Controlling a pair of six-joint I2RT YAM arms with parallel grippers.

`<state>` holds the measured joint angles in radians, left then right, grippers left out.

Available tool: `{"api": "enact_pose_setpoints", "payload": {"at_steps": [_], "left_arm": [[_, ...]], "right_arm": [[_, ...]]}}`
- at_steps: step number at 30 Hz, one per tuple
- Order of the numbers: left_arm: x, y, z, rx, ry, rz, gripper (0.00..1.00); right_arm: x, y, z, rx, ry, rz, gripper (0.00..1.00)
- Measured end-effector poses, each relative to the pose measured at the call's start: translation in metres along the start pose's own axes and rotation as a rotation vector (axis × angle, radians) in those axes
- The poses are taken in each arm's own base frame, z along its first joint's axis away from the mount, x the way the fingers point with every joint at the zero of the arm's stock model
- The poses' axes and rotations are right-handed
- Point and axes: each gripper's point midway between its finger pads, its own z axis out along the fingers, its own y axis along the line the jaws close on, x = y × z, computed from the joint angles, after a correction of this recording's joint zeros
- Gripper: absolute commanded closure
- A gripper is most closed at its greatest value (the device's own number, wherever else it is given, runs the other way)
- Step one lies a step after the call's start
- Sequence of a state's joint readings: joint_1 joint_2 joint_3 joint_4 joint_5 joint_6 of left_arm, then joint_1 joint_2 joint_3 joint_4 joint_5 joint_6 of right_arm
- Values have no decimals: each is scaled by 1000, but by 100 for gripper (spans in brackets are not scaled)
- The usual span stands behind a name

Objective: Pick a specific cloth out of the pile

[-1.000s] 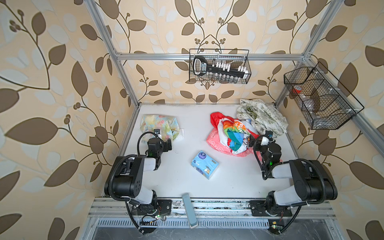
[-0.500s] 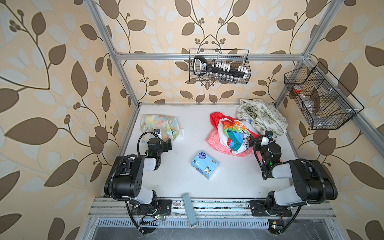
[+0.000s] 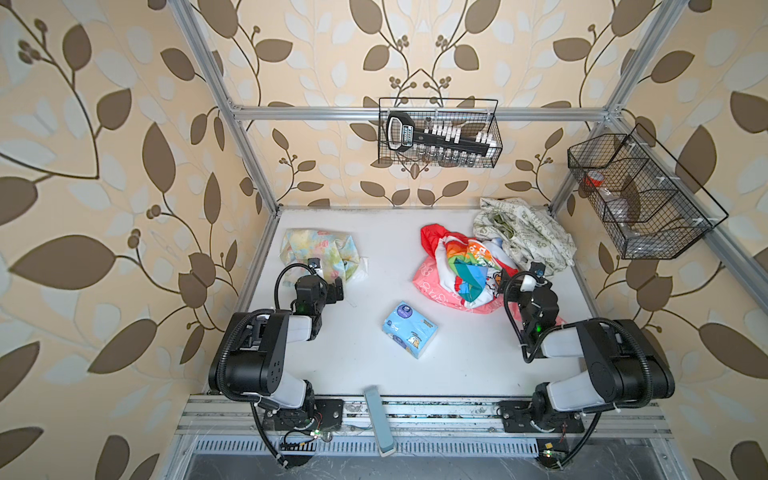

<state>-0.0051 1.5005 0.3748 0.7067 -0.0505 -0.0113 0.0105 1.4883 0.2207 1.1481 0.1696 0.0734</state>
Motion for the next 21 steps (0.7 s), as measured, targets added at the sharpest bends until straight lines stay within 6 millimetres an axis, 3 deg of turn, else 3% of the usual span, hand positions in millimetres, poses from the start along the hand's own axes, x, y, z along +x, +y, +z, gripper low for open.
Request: {"api": "enact_pose_setpoints", "payload": {"at_steps": [7,21], "left_arm": [[0,0,0,0,0,0,1],[0,0,0,0,0,0,1]], "right_arm": [[-2,-16,-1,84,-10,33,0],[-1,-8,0,40,-6,13,0]]}}
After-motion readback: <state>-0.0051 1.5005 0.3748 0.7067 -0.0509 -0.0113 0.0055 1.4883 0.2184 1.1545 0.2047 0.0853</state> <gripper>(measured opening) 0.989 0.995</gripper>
